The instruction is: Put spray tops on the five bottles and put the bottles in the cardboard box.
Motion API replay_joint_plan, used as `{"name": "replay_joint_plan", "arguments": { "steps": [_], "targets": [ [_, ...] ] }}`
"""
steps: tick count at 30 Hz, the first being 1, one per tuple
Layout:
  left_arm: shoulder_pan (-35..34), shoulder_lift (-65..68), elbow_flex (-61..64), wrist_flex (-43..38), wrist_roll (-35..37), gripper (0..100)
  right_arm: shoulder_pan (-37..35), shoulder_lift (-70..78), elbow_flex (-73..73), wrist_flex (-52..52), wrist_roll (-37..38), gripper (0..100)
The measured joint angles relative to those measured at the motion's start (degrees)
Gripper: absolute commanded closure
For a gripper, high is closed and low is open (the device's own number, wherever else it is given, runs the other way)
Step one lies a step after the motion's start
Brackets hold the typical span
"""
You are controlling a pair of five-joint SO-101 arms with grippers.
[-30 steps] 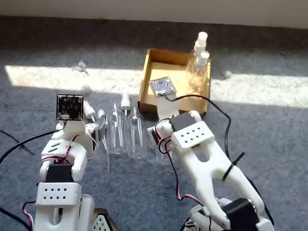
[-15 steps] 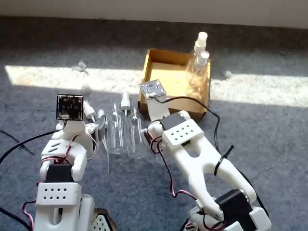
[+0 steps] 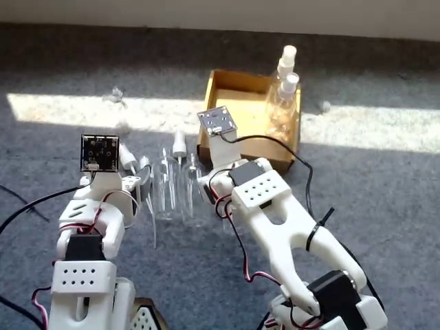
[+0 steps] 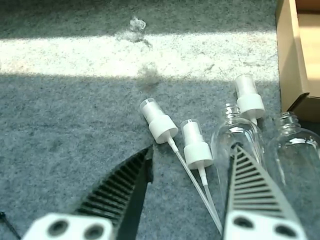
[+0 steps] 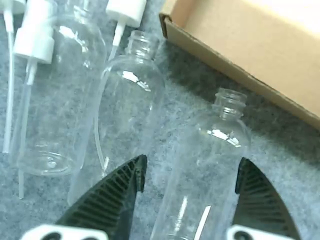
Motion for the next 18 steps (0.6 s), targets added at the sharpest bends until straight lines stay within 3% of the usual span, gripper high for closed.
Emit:
{"name": "replay_joint_plan", "arguments": {
  "steps": [9, 18],
  "targets": [
    [0.0, 0.0, 0.1, 0.0, 0.0, 77, 0.1, -0.2, 6.9, -0.6, 0.0, 91.3],
    [0.0, 0.0, 0.1, 0.0, 0.0, 77, 2.6, -0.9, 7.6, 4.5, 4.0, 91.5]
  ]
}}
